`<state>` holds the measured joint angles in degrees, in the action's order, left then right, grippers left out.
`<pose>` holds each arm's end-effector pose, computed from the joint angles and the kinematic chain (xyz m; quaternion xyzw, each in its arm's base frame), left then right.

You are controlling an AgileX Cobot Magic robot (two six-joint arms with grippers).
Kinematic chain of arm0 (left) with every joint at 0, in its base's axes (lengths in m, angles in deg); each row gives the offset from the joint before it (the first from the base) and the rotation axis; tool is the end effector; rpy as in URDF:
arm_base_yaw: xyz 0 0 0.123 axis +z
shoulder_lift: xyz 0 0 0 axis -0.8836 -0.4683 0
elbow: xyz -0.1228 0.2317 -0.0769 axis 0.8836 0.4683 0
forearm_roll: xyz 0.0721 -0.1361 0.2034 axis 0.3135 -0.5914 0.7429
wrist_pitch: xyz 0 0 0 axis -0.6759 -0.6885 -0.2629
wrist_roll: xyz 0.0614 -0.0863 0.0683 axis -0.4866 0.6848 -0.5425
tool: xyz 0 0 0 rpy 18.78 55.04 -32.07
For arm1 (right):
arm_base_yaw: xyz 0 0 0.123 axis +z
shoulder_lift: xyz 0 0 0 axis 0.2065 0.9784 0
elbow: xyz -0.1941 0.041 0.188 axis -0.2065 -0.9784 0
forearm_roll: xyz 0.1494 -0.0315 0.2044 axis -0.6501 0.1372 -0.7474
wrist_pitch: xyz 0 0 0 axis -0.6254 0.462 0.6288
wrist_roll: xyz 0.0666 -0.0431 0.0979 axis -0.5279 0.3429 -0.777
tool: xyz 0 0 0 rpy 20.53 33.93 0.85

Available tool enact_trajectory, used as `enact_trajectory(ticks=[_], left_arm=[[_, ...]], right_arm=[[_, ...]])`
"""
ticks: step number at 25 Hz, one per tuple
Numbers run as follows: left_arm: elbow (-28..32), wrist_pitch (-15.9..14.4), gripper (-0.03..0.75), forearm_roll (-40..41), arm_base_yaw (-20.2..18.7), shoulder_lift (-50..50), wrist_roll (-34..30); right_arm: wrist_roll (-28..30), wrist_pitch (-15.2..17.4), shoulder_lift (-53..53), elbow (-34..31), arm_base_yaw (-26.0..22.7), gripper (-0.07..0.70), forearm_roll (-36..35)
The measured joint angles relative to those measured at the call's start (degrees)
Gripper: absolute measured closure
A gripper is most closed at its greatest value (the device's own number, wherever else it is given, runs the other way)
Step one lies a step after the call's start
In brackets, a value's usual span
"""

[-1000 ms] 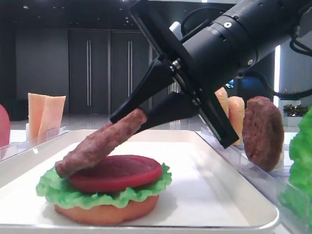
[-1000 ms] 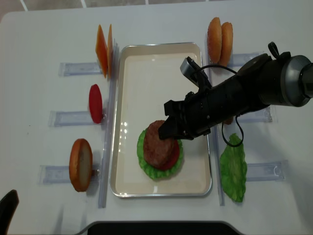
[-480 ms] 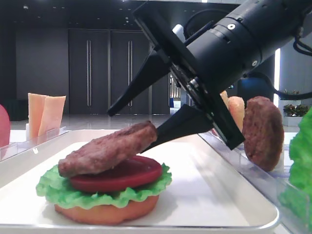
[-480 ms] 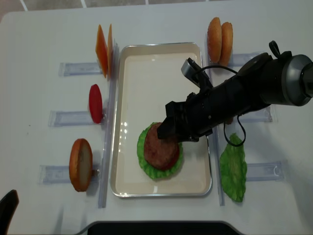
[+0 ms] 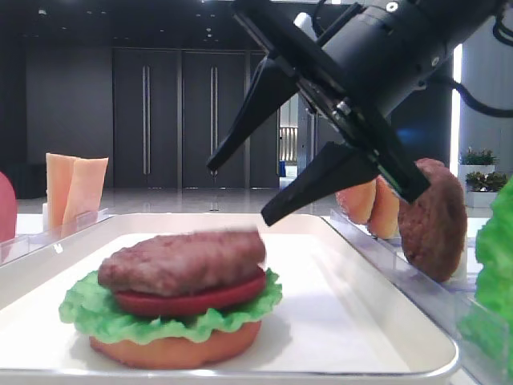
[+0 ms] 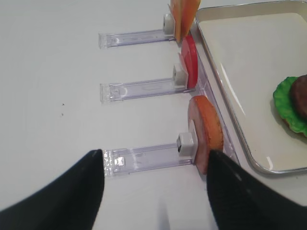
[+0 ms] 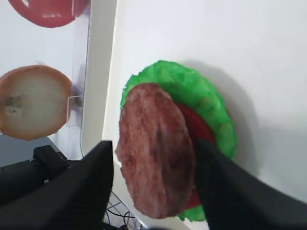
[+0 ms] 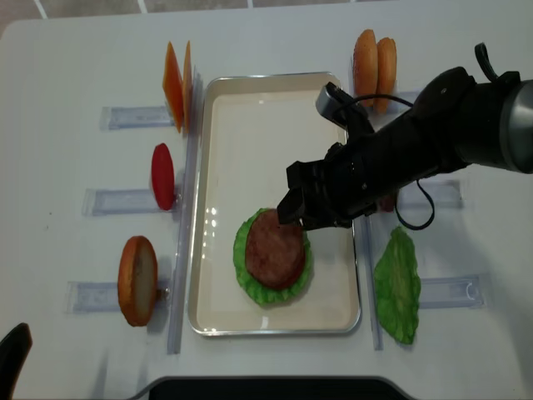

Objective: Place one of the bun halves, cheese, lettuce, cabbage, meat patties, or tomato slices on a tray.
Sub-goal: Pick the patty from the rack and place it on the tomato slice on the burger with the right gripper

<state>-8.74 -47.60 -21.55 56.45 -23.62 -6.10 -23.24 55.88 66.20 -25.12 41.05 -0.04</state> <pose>0.0385 -0.0007 0.2504 0.0460 0.8675 -0.0082 0.4952 0.2604 0.2367 0.1394 -0.0919 0.9075 0.4052 0.0619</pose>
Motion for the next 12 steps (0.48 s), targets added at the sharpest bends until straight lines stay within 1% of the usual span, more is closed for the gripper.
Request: enact_trajectory(ticks=[5, 9, 12], left_arm=[[0.0, 0.0, 0.202, 0.0, 0.0, 0.0, 0.0], [0.0, 0.0, 0.202, 0.0, 0.0, 0.0, 0.0], [0.0, 0.0, 0.202, 0.0, 0.0, 0.0, 0.0]], right_arm=[[-8.7, -0.7, -2.5, 2.3, 0.0, 0.259, 9.1], [-14.9, -1.0, -4.5, 3.0, 0.0, 0.219, 14.7], [-21.7, 0.4, -6.8, 4.4, 0.0, 0.192, 21.7]])
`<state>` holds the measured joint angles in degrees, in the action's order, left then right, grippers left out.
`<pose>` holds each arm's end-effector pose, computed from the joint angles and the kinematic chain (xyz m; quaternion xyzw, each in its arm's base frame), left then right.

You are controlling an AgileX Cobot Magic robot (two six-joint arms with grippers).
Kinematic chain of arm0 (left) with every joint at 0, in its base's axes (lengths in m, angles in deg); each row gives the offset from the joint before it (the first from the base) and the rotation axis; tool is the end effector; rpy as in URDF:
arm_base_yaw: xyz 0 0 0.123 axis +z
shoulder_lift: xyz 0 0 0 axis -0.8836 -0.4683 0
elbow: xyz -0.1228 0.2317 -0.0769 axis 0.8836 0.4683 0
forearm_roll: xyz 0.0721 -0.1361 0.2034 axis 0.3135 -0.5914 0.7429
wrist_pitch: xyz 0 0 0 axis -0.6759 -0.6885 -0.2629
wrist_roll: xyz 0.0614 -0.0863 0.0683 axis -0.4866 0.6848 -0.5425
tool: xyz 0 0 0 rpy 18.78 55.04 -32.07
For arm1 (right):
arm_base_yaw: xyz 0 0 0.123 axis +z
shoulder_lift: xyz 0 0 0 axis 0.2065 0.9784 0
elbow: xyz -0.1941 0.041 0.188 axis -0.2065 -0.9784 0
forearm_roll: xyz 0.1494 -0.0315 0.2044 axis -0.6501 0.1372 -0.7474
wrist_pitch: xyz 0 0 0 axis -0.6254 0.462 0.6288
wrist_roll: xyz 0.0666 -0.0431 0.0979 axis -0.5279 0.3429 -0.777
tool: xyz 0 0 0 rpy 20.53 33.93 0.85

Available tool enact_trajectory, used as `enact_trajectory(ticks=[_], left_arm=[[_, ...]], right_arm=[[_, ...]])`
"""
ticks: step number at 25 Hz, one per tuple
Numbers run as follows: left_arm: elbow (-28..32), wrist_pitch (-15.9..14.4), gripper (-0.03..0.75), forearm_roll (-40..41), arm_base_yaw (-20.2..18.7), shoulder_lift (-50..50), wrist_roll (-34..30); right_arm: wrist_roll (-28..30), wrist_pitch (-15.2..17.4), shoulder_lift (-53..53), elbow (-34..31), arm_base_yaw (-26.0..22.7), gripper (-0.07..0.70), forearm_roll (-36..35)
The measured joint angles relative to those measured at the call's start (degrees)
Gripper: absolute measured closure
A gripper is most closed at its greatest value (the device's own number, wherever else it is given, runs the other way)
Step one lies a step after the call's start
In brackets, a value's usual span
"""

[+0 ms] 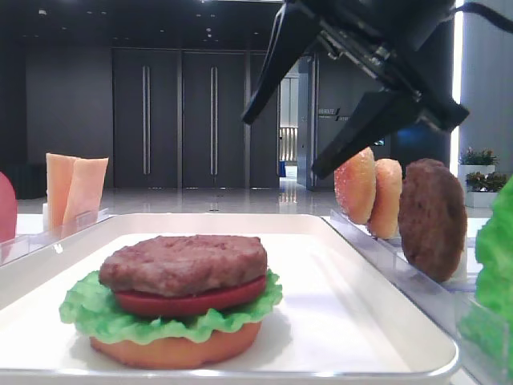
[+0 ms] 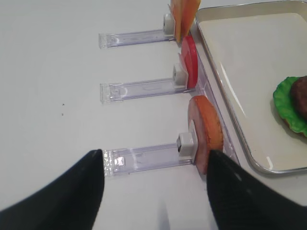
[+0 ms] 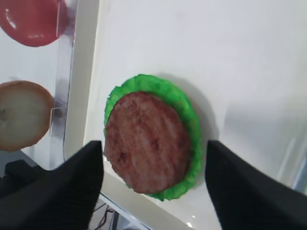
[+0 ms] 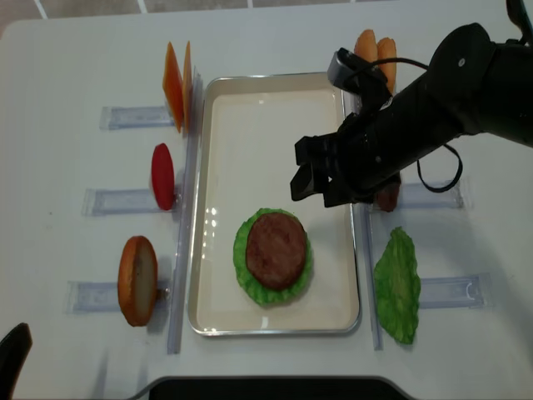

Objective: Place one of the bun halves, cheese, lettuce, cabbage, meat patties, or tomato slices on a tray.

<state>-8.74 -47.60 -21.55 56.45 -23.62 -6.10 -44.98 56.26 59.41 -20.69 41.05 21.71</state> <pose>0.0385 -0.0007 0.2504 0.0460 0.8675 -0.0082 0.4952 0.2641 0.2213 0.1782 -0.0890 0.9342 0.3351 0.0841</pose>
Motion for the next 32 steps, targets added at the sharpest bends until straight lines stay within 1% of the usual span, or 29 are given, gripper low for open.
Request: enact_trajectory(ticks=[3, 6, 9, 12, 16, 18, 21, 23, 26, 32], left_arm=[[0.0, 0.0, 0.202, 0.0, 0.0, 0.0, 0.0], [0.0, 0.0, 0.202, 0.0, 0.0, 0.0, 0.0], [0.0, 0.0, 0.202, 0.0, 0.0, 0.0, 0.0], [0.0, 0.0, 0.202, 0.0, 0.0, 0.0, 0.0], [0.0, 0.0, 0.202, 0.0, 0.0, 0.0, 0.0], [0.0, 0.0, 0.202, 0.0, 0.0, 0.0, 0.0], [0.0, 0.0, 0.202, 0.0, 0.0, 0.0, 0.0], [0.0, 0.0, 0.202, 0.0, 0.0, 0.0, 0.0], [0.0, 0.0, 0.202, 0.0, 0.0, 0.0, 0.0], [0.0, 0.0, 0.202, 0.0, 0.0, 0.0, 0.0]], right_arm=[[-8.5, 1.9, -1.8, 2.7, 0.0, 0.181, 10.0], [-16.8, 5.8, -3.0, 6.1, 0.0, 0.176, 19.5], [-22.2, 10.7, -3.9, 9.9, 0.0, 0.176, 27.0], [-25.3, 16.5, -4.4, 13.5, 0.0, 0.176, 32.6], [-25.8, 22.6, -4.6, 17.1, 0.0, 0.176, 37.5], [-26.1, 24.3, -4.9, 18.0, -0.5, 0.176, 39.5], [-26.1, 26.4, -5.0, 18.6, -2.9, 0.176, 41.9], [-26.0, 27.1, -5.0, 18.6, -5.5, 0.176, 43.6], [-25.0, 27.2, -5.0, 18.6, -9.9, 0.176, 44.5], [-21.1, 27.2, -5.0, 18.6, -18.7, 0.176, 45.3]])
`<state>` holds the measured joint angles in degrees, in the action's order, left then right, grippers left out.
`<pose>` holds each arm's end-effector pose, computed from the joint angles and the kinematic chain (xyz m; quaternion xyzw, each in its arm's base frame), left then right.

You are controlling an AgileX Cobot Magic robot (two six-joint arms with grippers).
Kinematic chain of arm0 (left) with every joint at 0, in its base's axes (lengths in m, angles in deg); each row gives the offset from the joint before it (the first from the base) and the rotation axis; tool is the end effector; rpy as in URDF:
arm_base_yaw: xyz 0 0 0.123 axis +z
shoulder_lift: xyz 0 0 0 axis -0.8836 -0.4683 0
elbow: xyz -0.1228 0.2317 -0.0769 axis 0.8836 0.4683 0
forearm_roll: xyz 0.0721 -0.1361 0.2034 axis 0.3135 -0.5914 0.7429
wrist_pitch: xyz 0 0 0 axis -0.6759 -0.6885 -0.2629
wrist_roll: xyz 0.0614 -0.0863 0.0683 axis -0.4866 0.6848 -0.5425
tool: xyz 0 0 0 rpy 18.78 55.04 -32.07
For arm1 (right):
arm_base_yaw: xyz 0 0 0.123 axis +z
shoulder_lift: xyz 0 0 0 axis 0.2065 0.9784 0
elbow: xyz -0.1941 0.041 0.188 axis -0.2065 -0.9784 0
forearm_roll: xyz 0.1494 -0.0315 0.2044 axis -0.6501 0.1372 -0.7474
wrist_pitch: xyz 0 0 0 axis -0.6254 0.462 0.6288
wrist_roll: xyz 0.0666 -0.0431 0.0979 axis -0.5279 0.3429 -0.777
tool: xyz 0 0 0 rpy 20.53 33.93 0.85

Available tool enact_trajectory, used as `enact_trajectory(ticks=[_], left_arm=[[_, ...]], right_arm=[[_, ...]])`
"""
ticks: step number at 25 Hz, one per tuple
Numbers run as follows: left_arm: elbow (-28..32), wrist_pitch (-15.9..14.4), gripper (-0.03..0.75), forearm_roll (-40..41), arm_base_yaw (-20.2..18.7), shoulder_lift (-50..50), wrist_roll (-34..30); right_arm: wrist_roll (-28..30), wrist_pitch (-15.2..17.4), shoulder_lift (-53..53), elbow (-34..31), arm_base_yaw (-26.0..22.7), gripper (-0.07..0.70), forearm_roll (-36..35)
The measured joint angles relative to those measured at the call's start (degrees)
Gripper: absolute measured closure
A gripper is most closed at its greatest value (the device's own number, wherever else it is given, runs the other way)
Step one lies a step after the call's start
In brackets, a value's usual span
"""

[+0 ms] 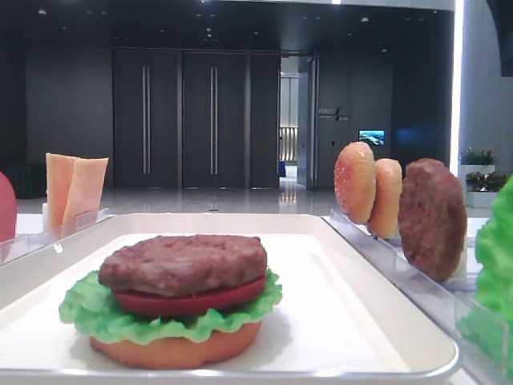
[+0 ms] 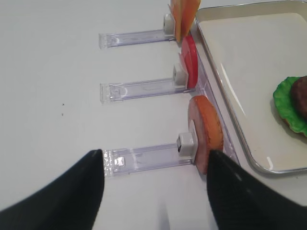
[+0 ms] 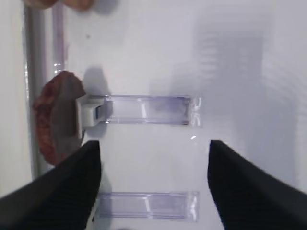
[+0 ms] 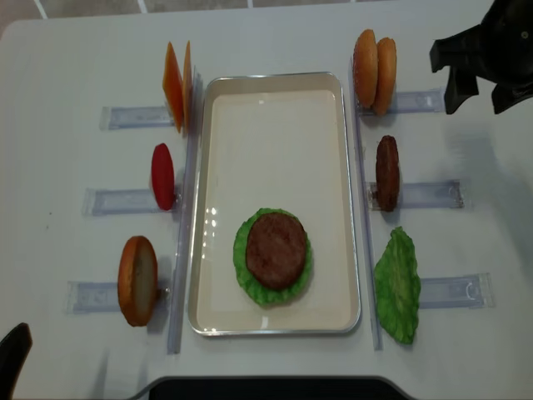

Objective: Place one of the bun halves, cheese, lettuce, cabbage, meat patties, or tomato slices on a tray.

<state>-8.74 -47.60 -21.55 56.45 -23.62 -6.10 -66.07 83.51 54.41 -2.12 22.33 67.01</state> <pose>0.0385 -0.0007 0.2504 0.0460 0.8675 -0.0082 0.4952 0.3118 0.0661 0.2562 -0.0269 0.9934 0.0501 0.0997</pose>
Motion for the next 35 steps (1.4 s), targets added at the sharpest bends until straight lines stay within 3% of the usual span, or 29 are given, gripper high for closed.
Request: enact_trajectory(ticks=[6, 13, 19, 28, 35], left_arm=[[0.0, 0.0, 0.202, 0.0, 0.0, 0.0, 0.0], [0.0, 0.0, 0.202, 0.0, 0.0, 0.0, 0.0], [0.0, 0.0, 0.202, 0.0, 0.0, 0.0, 0.0], [0.0, 0.0, 0.202, 0.0, 0.0, 0.0, 0.0], [0.0, 0.0, 0.202, 0.0, 0.0, 0.0, 0.0]], right_arm=[[1.9, 0.0, 0.0, 0.0, -5.0, 0.176, 0.6], [1.5, 0.1, -1.8, 0.0, -5.3, 0.176, 2.3], [0.9, 0.0, -11.0, -1.7, -5.3, 0.176, 3.5], [-1.7, 0.3, -33.2, -18.6, -5.3, 0.176, 3.5], [-1.8, 0.4, -54.5, -28.1, -5.3, 0.176, 3.6]])
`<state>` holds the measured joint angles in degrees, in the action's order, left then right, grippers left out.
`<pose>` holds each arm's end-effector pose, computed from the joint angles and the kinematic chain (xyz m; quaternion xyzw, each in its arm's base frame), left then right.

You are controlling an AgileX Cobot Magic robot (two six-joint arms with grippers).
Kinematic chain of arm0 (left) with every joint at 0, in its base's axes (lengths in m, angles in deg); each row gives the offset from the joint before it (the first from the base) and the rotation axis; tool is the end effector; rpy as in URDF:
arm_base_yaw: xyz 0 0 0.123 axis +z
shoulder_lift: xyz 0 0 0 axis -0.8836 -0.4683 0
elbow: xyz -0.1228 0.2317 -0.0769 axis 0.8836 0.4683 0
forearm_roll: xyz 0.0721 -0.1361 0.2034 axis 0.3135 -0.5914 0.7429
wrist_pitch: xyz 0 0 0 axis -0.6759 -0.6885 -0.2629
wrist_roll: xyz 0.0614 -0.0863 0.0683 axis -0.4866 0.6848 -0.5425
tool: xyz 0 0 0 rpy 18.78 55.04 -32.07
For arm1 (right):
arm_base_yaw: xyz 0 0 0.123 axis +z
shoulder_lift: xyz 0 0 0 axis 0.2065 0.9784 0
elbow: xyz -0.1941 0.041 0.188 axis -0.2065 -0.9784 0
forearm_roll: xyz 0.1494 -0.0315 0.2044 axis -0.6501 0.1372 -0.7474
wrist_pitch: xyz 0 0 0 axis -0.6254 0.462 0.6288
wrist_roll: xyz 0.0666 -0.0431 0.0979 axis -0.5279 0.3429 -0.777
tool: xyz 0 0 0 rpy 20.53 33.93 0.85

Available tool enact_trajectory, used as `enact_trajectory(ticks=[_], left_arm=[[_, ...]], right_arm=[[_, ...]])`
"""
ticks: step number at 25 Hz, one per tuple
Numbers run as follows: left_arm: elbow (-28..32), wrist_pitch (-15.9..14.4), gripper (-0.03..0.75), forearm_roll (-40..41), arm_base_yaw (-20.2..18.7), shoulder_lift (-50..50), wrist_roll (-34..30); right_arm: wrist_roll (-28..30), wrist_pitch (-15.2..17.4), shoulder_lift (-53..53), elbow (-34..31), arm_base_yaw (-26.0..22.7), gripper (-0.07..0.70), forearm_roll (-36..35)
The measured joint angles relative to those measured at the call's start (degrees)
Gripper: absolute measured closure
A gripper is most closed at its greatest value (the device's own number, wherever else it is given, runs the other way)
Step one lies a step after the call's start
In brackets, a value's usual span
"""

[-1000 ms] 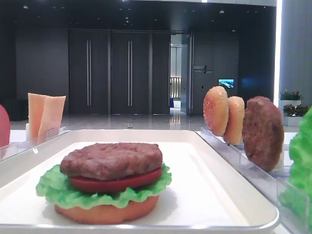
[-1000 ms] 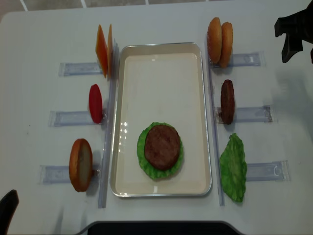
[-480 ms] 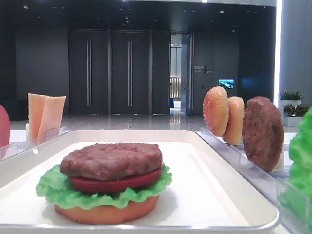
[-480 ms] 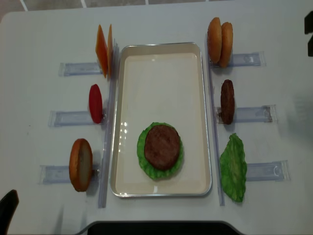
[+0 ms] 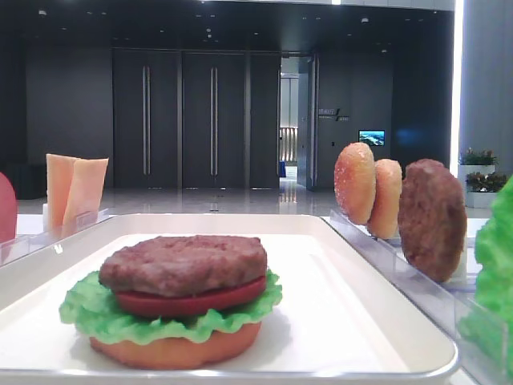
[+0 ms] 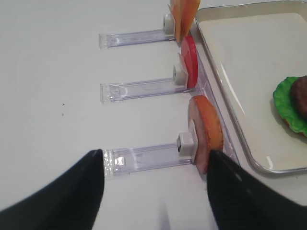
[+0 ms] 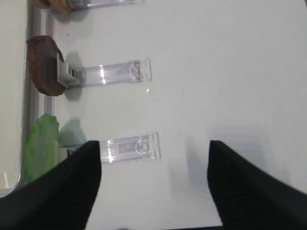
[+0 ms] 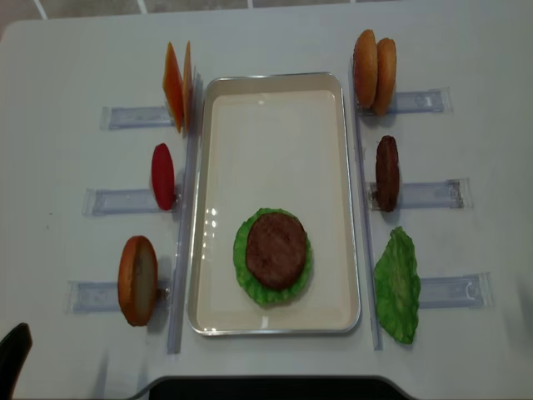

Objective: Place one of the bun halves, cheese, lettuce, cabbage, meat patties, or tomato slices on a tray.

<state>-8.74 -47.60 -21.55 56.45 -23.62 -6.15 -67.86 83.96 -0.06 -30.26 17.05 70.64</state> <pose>0.0385 -0.0007 0.2504 0.0463 0.8675 -0.0080 0.4952 0.1132 0.0113 0.3113 0.0243 0.9450 0.0420 0.3233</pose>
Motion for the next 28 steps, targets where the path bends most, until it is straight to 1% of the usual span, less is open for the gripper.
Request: enact_trajectory(ticks=[7, 15, 17, 28], left_arm=[[0.0, 0.0, 0.202, 0.0, 0.0, 0.0, 0.0], [0.0, 0.0, 0.202, 0.0, 0.0, 0.0, 0.0], [0.0, 0.0, 0.202, 0.0, 0.0, 0.0, 0.0], [0.0, 0.0, 0.202, 0.0, 0.0, 0.0, 0.0]], right_arm=[[0.5, -0.1, -17.3, -7.5, 0.0, 0.176, 0.0], [3.5, -5.7, -31.3, -16.8, 0.0, 0.176, 0.1], [4.4, -6.2, -34.0, -18.0, 0.0, 0.176, 0.1], [6.2, -5.5, -35.7, -19.4, 0.0, 0.178, 0.1]])
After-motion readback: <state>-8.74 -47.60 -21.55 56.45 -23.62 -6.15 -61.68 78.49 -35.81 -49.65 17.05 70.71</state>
